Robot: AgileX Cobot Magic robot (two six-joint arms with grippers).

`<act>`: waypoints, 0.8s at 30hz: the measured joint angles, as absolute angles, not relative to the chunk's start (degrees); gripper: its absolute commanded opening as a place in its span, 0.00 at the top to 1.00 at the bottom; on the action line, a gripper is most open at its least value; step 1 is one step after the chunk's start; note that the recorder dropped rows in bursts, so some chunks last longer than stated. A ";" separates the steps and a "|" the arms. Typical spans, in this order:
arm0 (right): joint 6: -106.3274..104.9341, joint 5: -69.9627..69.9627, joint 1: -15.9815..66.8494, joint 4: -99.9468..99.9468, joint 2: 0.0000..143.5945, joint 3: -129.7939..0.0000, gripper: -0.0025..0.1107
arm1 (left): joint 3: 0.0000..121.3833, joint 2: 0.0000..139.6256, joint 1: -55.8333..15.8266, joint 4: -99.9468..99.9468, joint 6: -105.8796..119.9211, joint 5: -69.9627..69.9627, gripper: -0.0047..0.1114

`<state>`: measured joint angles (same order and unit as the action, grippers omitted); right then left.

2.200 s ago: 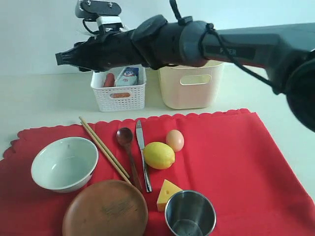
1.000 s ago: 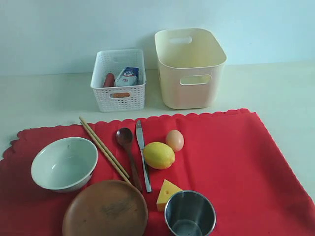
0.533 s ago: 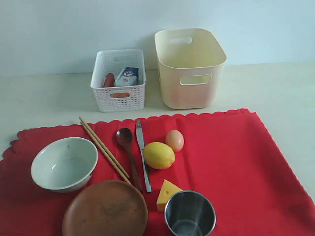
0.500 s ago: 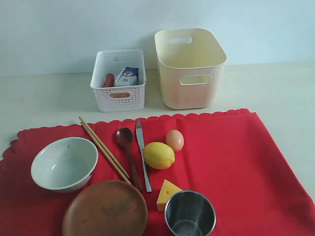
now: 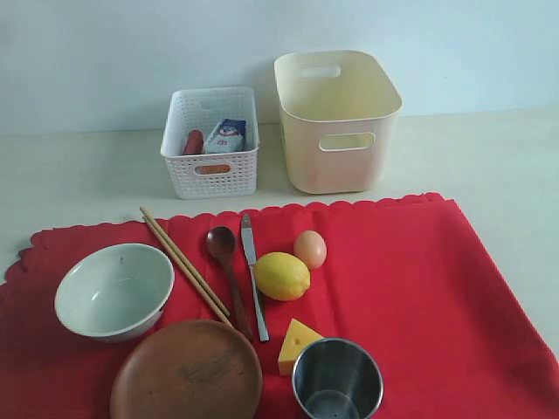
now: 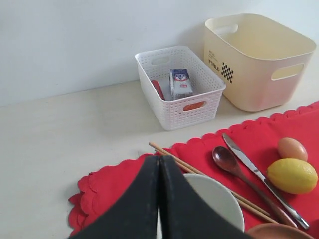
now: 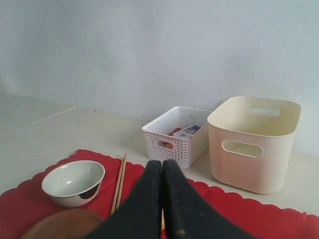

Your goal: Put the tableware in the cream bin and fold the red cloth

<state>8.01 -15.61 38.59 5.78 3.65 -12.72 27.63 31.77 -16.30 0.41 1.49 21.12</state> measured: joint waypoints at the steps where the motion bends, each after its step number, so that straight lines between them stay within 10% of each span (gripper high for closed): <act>1: 8.01 -15.61 38.59 5.78 3.65 -12.72 0.98 | 28.69 33.34 -16.30 0.41 1.49 20.68 0.96; 11: 8.12 -15.40 38.28 5.78 2.93 -12.72 0.98 | 30.04 37.60 -16.30 0.41 1.49 19.18 0.96; 24: 8.12 -15.17 16.78 5.78 0.26 -12.72 0.98 | 30.29 42.07 -16.30 0.41 1.49 10.81 0.96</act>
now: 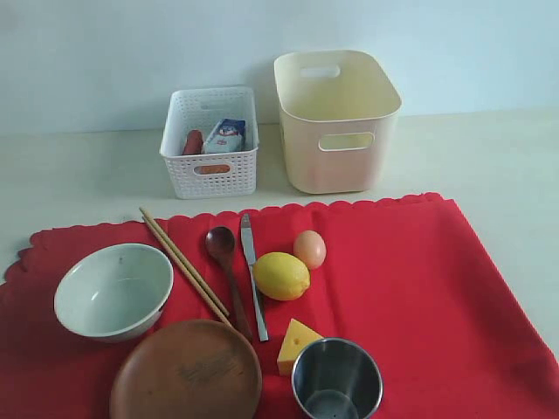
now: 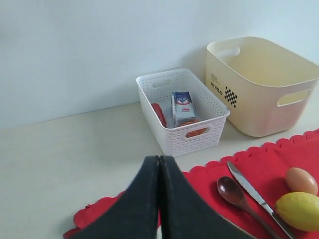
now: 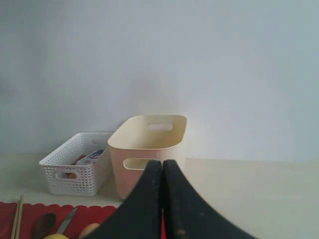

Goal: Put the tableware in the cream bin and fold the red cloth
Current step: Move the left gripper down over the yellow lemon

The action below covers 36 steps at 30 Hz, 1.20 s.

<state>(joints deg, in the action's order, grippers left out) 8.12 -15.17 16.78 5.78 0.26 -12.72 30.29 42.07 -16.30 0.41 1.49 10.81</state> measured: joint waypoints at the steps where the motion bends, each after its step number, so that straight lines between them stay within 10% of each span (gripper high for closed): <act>1: 8.12 -15.17 16.35 5.78 0.26 -12.72 0.98 | 31.01 45.47 -16.30 0.41 1.49 9.90 0.96; 36: 8.23 -22.58 12.16 6.10 0.26 -4.97 0.98 | 63.11 91.10 -35.64 11.04 16.56 33.43 0.96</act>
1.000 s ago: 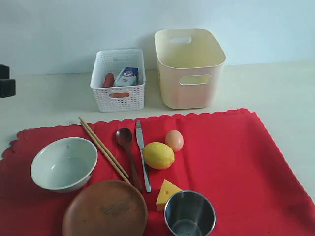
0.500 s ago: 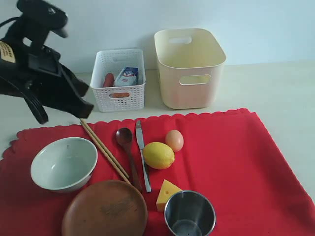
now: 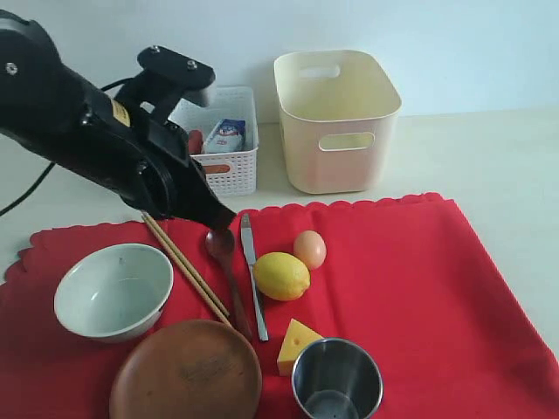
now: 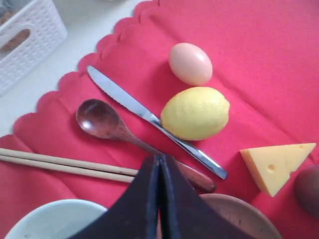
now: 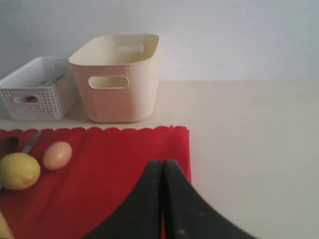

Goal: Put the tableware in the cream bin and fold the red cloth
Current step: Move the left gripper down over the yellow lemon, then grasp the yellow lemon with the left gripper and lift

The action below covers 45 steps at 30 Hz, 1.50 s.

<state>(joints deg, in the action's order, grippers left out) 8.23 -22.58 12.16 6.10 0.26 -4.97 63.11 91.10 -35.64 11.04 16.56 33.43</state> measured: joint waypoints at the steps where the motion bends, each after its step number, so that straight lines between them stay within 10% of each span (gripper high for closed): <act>1: 8.23 -22.69 11.66 6.10 0.26 -4.71 0.98 | 63.80 91.92 -35.64 11.91 17.53 33.91 0.96; 13: 8.23 -22.02 9.60 5.95 0.26 -1.35 0.98 | 70.36 102.08 -35.64 18.24 30.23 36.88 0.34; 45: 8.33 -21.62 9.52 5.86 0.26 -1.12 0.98 | 81.05 117.90 -38.60 23.58 77.22 41.51 0.33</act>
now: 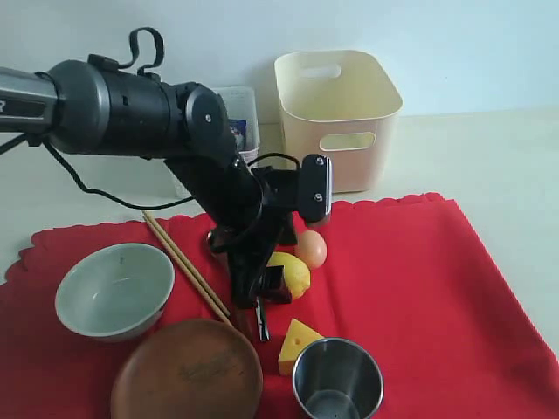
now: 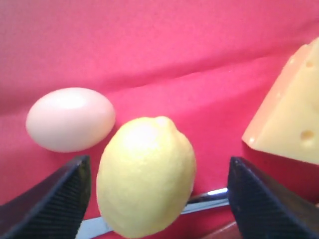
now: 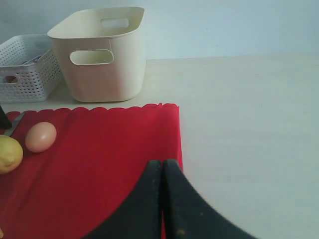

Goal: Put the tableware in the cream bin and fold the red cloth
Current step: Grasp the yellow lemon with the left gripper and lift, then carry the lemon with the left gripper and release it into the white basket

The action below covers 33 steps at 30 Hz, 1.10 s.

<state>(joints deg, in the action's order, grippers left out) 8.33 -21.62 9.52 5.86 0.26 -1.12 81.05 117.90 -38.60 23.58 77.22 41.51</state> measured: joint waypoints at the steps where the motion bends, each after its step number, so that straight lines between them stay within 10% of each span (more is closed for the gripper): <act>1: 8.33 -21.62 9.52 5.86 0.26 -1.12 0.98 | 81.05 118.52 -38.70 23.44 77.35 41.26 0.33; 9: 8.33 -21.62 9.52 5.86 0.26 -1.12 0.98 | 81.30 121.34 -38.76 21.69 77.72 38.88 0.43; 14: 8.33 -21.62 9.52 5.86 0.26 -1.12 0.98 | 81.28 122.03 -38.76 21.46 77.04 37.71 0.96; 33: 8.33 -21.62 9.52 5.86 0.26 -1.12 0.98 | 81.28 108.74 -36.99 8.38 51.31 42.00 0.95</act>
<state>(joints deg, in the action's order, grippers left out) 8.33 -21.62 9.52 5.86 0.26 -1.12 81.28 108.74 -36.99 8.38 51.31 42.00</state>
